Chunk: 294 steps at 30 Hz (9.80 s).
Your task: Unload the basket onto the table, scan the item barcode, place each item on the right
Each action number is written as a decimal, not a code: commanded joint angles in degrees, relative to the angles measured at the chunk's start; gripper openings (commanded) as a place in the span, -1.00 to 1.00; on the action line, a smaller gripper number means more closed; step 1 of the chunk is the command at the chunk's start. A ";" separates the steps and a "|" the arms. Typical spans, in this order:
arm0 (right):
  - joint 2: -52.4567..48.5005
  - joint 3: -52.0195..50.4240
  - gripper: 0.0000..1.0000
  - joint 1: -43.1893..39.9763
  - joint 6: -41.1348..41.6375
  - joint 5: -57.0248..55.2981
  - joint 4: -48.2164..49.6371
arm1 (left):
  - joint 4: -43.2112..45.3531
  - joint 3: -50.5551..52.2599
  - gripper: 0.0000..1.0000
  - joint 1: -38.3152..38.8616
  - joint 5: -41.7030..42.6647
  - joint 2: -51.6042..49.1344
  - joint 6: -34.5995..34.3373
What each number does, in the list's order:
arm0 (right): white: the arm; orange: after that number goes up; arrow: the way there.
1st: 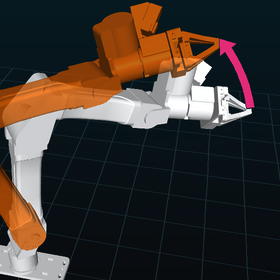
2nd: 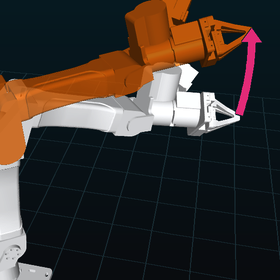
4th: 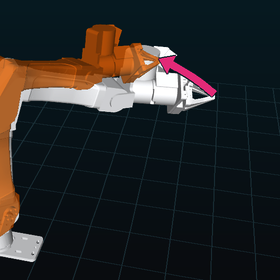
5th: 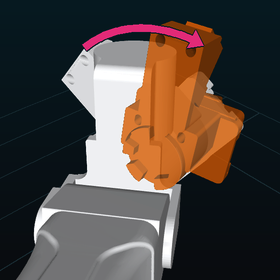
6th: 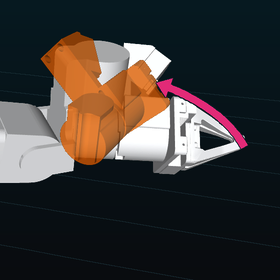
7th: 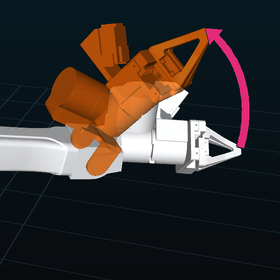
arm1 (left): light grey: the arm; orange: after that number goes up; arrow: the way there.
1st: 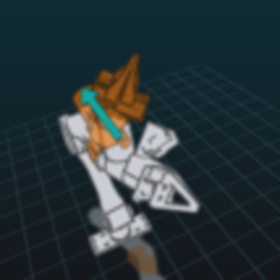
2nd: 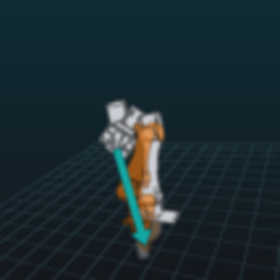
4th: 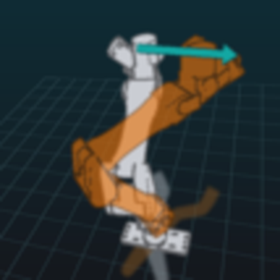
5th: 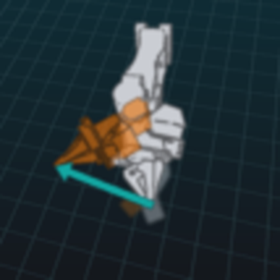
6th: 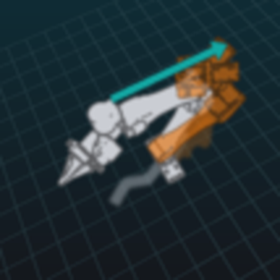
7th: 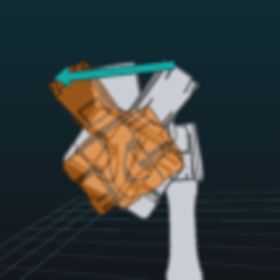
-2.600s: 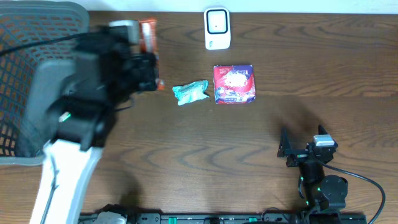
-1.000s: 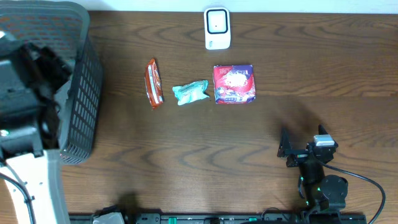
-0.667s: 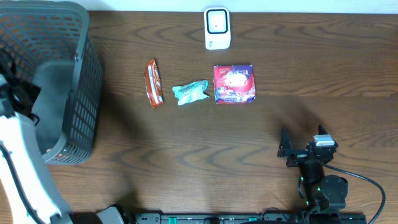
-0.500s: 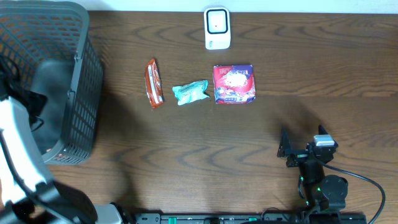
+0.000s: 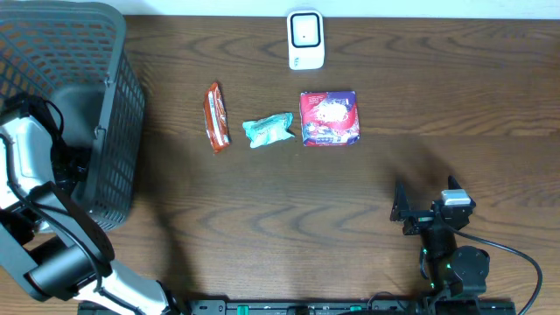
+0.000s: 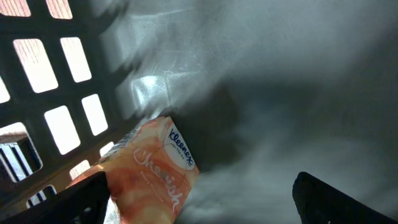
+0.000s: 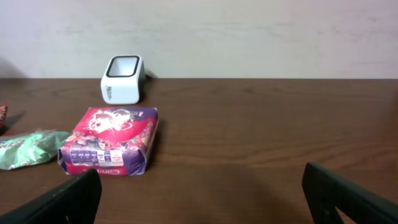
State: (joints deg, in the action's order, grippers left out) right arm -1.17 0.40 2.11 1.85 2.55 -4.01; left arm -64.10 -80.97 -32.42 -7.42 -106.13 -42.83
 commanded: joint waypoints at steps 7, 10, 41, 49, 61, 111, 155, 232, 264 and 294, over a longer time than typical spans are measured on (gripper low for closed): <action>0.04 -0.09 0.99 0.20 -0.83 -0.50 -0.20 | 1.90 0.28 0.37 -0.04 0.81 -1.46 -1.38; 0.04 -0.09 0.99 0.20 -0.83 -0.50 -0.20 | 5.14 -0.79 -0.21 -0.04 3.39 -1.46 2.23; 0.04 -0.09 0.99 0.20 -0.83 -0.50 -0.20 | 10.19 12.81 0.86 -0.02 -0.81 6.40 14.32; 0.04 -0.09 0.99 0.20 -0.83 -0.50 -0.20 | 17.07 19.52 0.45 -0.07 -0.74 6.14 14.29; 0.04 -0.09 0.99 0.20 -0.83 -0.50 -0.20 | 24.70 23.08 -0.85 -0.02 5.35 6.78 14.34; 0.04 -0.09 0.98 0.20 -0.85 -0.50 -0.20 | 34.07 6.38 -0.66 54.93 -5.92 3.52 23.47; 0.02 3.67 0.99 0.20 28.44 19.39 40.11 | 4.31 5.68 0.96 46.25 -8.09 39.45 15.26; -119.56 91.89 0.91 4.17 8.11 23.19 -41.13 | 3.26 5.73 0.96 46.21 -3.93 35.50 14.62; -115.62 97.50 -0.98 18.03 25.62 -52.00 -57.42 | 3.26 5.73 0.96 46.21 -3.96 35.50 14.62; -123.45 124.82 0.94 22.53 13.03 -4.37 -67.87 | 3.26 5.73 0.96 46.21 -3.93 35.50 14.62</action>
State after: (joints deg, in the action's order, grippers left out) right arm -125.03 123.74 30.50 20.86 -17.50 -70.15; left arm -60.64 -75.00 14.02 -11.70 -70.48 -27.27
